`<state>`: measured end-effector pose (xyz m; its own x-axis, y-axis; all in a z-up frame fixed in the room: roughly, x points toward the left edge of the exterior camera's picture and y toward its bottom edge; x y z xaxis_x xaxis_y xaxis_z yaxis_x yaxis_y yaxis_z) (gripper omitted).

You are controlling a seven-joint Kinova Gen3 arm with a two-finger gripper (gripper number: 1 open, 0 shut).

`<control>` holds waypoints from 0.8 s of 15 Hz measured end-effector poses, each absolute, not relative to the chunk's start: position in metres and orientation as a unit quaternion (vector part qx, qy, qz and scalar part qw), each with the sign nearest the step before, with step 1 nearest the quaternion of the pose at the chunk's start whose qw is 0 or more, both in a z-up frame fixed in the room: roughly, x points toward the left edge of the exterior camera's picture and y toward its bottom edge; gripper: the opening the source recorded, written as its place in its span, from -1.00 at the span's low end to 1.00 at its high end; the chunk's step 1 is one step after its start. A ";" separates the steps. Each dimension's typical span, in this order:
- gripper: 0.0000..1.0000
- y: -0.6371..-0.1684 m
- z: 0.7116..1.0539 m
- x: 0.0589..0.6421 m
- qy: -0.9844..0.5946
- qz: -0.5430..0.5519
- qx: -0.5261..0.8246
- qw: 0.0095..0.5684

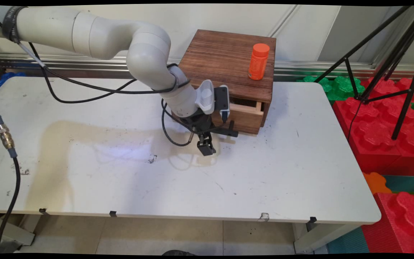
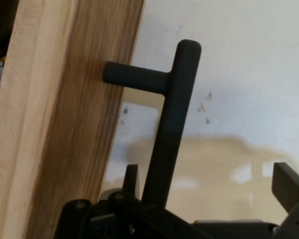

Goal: Open the drawer

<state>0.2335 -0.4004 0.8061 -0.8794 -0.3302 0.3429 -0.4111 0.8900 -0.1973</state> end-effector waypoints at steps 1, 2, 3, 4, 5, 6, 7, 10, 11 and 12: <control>1.00 -0.397 0.806 0.232 -0.961 0.131 0.194 0.151; 1.00 -0.393 0.807 0.231 -0.961 0.129 0.194 0.150; 1.00 -0.389 0.807 0.230 -0.961 0.127 0.195 0.149; 1.00 -0.385 0.807 0.228 -0.961 0.124 0.196 0.149; 1.00 -0.381 0.808 0.227 -0.962 0.123 0.196 0.148; 1.00 -0.378 0.808 0.226 -0.962 0.121 0.196 0.147; 1.00 -0.374 0.808 0.225 -0.962 0.119 0.197 0.147; 1.00 -0.362 0.809 0.221 -0.963 0.113 0.198 0.145; 1.00 -0.357 0.809 0.219 -0.963 0.112 0.199 0.145; 1.00 -0.354 0.810 0.218 -0.963 0.110 0.199 0.145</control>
<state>0.2178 -0.3537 0.8097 -0.8787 -0.3509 0.3236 -0.4148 0.8968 -0.1539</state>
